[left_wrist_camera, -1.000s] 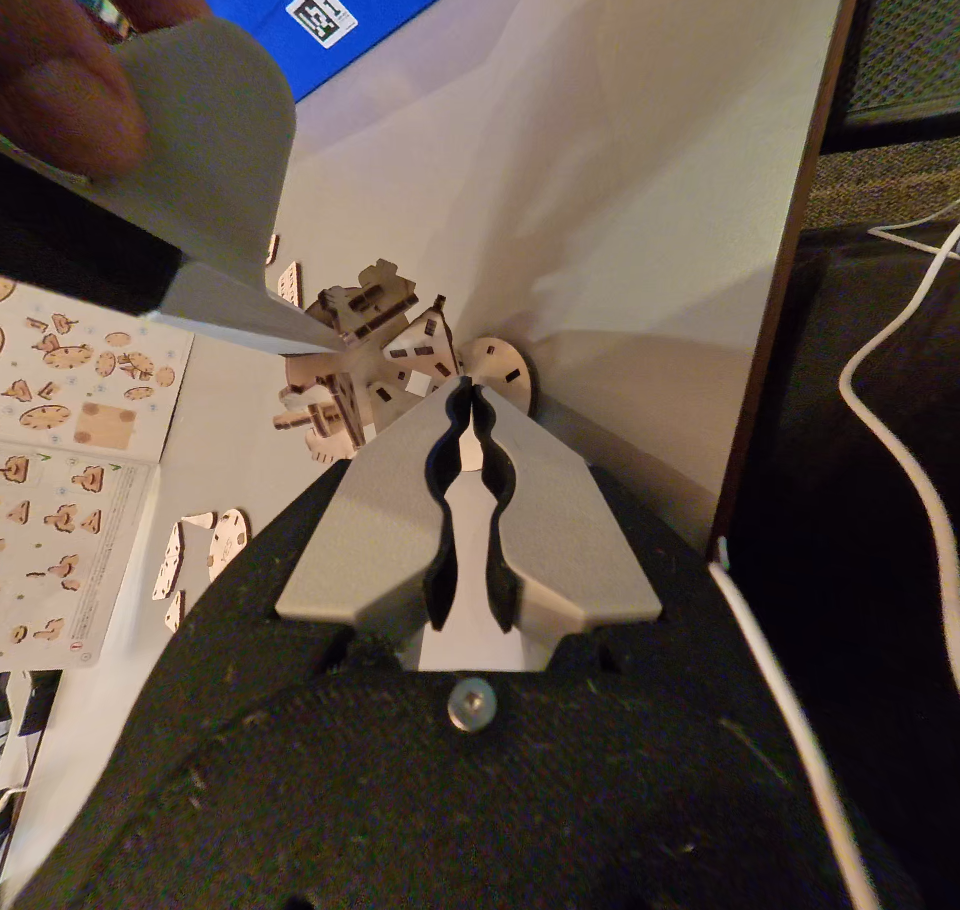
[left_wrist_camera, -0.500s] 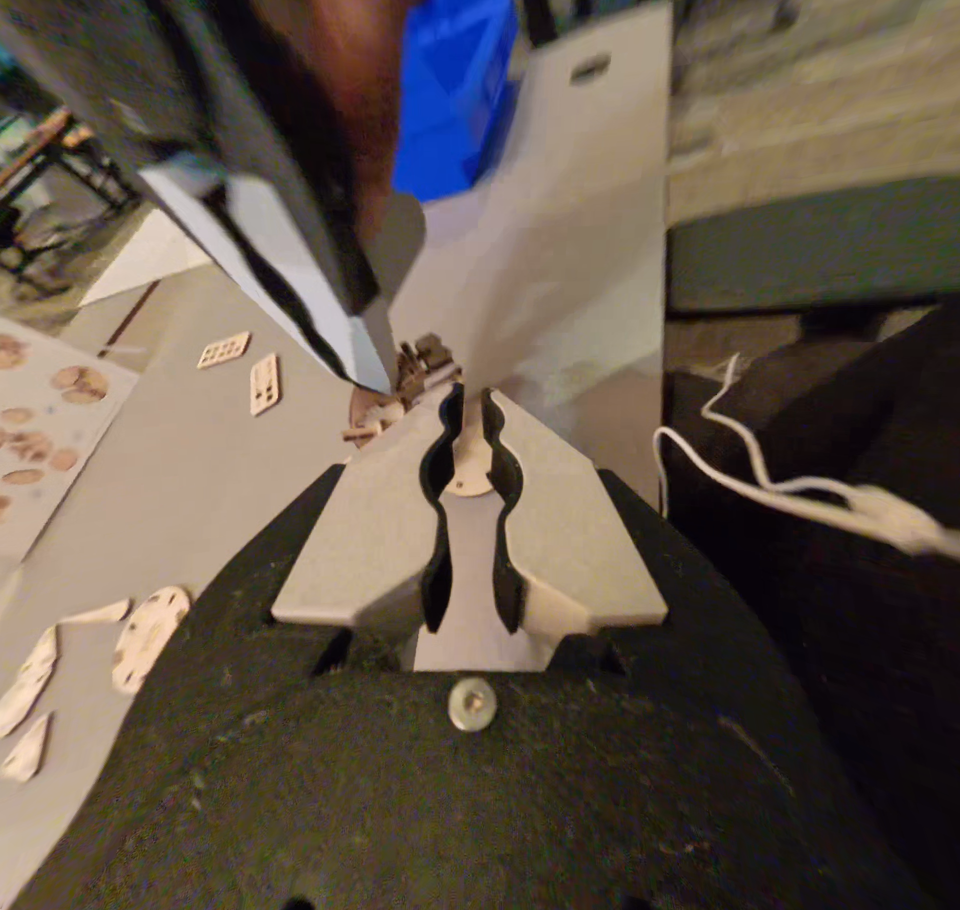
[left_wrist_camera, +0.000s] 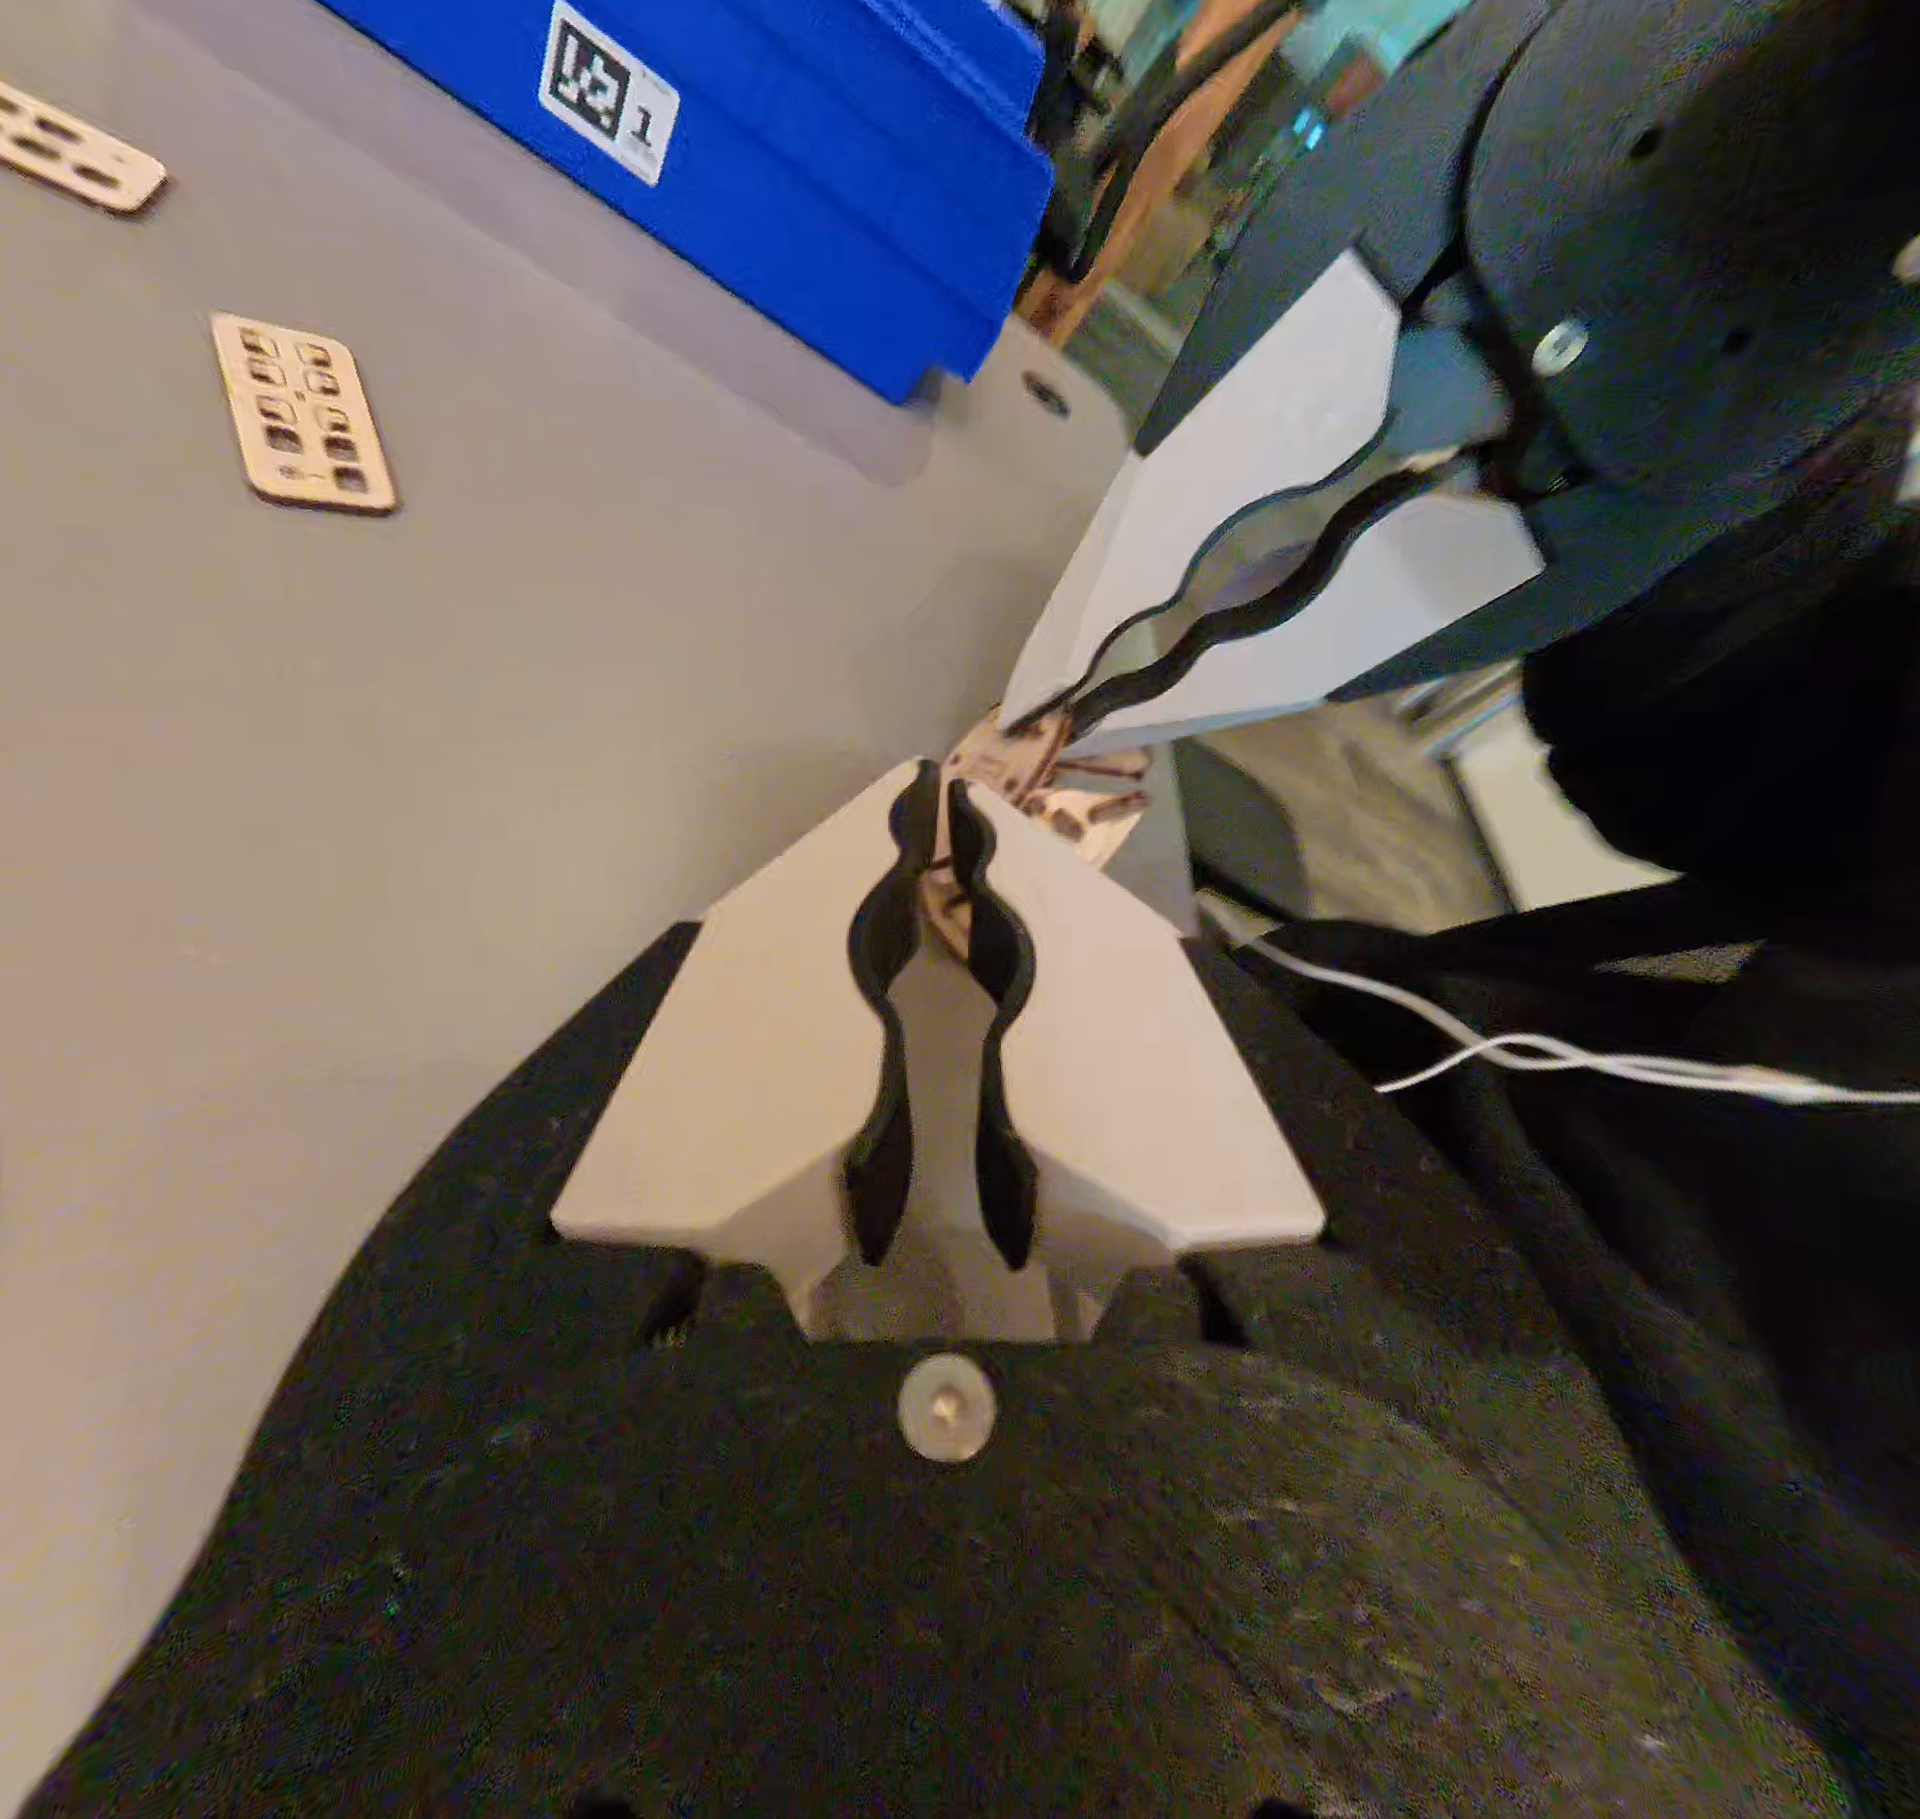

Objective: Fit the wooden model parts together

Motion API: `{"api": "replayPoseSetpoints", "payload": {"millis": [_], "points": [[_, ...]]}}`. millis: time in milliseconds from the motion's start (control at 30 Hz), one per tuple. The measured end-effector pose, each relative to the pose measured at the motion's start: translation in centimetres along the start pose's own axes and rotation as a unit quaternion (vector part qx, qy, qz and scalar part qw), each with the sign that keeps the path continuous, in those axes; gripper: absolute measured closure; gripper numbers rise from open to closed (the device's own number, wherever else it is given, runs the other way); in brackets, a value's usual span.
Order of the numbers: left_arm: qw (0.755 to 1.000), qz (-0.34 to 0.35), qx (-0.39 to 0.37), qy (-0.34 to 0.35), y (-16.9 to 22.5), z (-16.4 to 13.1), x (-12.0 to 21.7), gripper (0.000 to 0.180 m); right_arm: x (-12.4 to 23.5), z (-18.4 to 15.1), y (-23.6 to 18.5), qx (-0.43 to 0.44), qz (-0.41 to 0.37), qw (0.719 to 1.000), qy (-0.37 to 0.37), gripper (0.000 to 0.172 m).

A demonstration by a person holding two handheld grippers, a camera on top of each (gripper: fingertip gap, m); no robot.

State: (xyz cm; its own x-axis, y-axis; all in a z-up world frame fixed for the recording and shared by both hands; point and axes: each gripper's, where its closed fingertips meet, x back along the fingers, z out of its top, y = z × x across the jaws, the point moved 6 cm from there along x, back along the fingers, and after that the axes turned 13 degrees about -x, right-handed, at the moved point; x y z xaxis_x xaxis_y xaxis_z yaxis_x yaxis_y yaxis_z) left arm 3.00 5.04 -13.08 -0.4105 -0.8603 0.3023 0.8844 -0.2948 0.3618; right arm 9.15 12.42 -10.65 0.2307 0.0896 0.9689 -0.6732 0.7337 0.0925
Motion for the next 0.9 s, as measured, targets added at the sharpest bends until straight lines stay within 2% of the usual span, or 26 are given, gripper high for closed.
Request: {"api": "replayPoseSetpoints", "payload": {"millis": [67, 167, 267, 567, 900], "points": [[0.998, 0.016, -0.054, -0.036, -0.2, -0.3, -0.3, 0.180, 0.0, -0.1, -0.1, 0.001, -0.003, 1.000, 0.003, 0.169], [0.994, -0.013, -0.098, -0.052, 0.4, -0.6, -0.6, 0.177, 0.0, -0.1, 0.0, 0.001, -0.003, 1.000, 0.007, 0.169], [0.992, -0.032, -0.112, -0.046, 0.7, -0.5, -0.8, 0.172, 0.0, -0.2, 0.1, -0.003, 0.002, 1.000, 0.010, 0.169], [0.986, -0.049, -0.151, -0.051, 0.9, -0.4, -1.1, 0.180, 0.0, -0.2, 0.2, -0.005, 0.007, 1.000, 0.012, 0.169], [0.981, -0.026, -0.183, -0.057, 1.1, -0.5, -1.0, 0.180, -0.1, -0.1, 0.2, -0.007, 0.009, 1.000, 0.008, 0.169]]}}
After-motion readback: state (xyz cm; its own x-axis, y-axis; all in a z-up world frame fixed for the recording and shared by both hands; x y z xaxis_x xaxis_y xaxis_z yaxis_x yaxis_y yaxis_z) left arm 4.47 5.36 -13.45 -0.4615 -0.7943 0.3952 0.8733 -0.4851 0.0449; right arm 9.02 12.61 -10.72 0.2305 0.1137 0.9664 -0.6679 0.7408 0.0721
